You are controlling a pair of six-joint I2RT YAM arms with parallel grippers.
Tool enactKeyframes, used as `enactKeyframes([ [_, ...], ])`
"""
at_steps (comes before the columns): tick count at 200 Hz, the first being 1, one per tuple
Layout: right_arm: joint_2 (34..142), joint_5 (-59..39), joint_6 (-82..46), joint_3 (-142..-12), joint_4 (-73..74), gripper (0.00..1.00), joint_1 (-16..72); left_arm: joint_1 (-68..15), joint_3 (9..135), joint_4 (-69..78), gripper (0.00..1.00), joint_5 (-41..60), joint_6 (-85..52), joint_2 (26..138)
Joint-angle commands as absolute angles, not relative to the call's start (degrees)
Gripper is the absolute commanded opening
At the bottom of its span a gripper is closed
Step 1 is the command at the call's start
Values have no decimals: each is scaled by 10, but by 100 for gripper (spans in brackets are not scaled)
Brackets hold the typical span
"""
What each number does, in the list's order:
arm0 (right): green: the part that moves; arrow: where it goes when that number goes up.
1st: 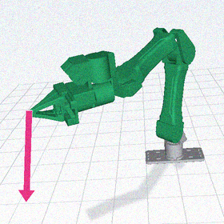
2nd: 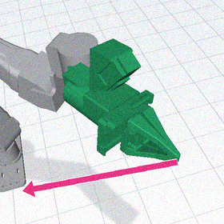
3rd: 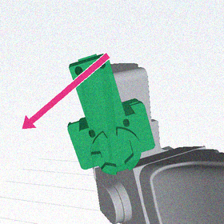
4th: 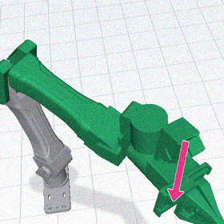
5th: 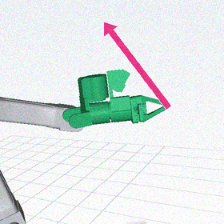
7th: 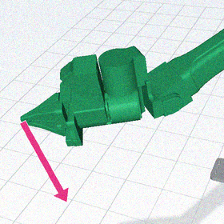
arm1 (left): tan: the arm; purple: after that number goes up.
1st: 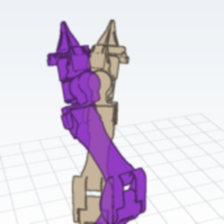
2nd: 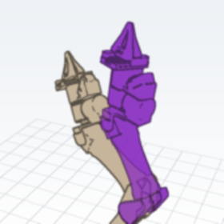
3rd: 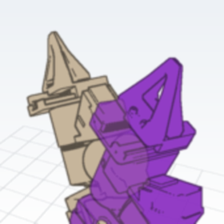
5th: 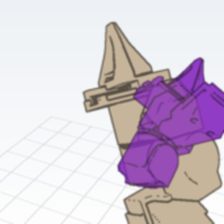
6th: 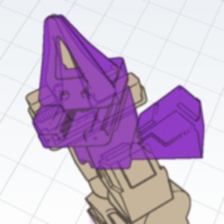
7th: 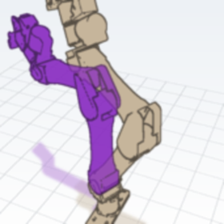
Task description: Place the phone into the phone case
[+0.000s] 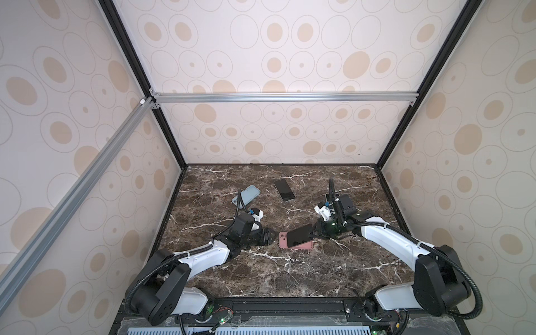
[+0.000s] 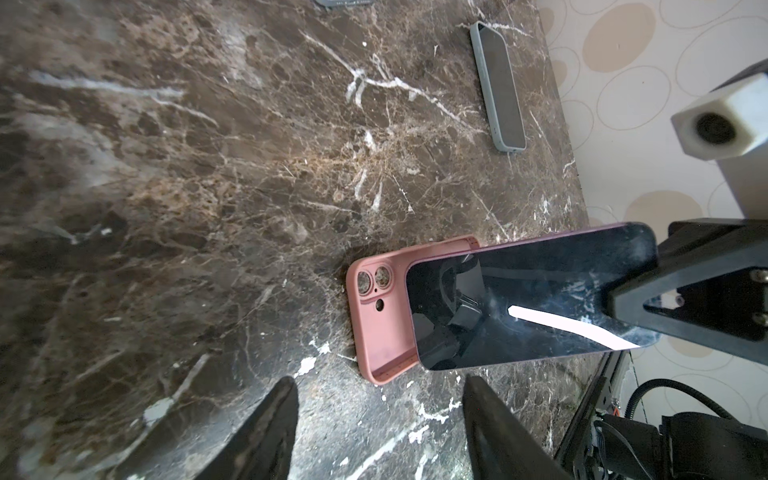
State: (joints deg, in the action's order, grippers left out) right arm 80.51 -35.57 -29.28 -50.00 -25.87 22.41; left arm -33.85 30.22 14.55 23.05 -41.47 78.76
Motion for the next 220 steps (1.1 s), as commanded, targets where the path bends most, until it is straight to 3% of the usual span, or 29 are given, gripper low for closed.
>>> enactKeyframes([
  [1,812,-380,-294,-496,-232,0,221,-347,309,183,61,239,-423,802],
  [159,844,-393,-304,-478,-205,0,216,-365,311,253,39,291,-432,914],
  [220,864,-400,-308,-471,-194,0,213,-368,311,272,35,301,-436,932],
])
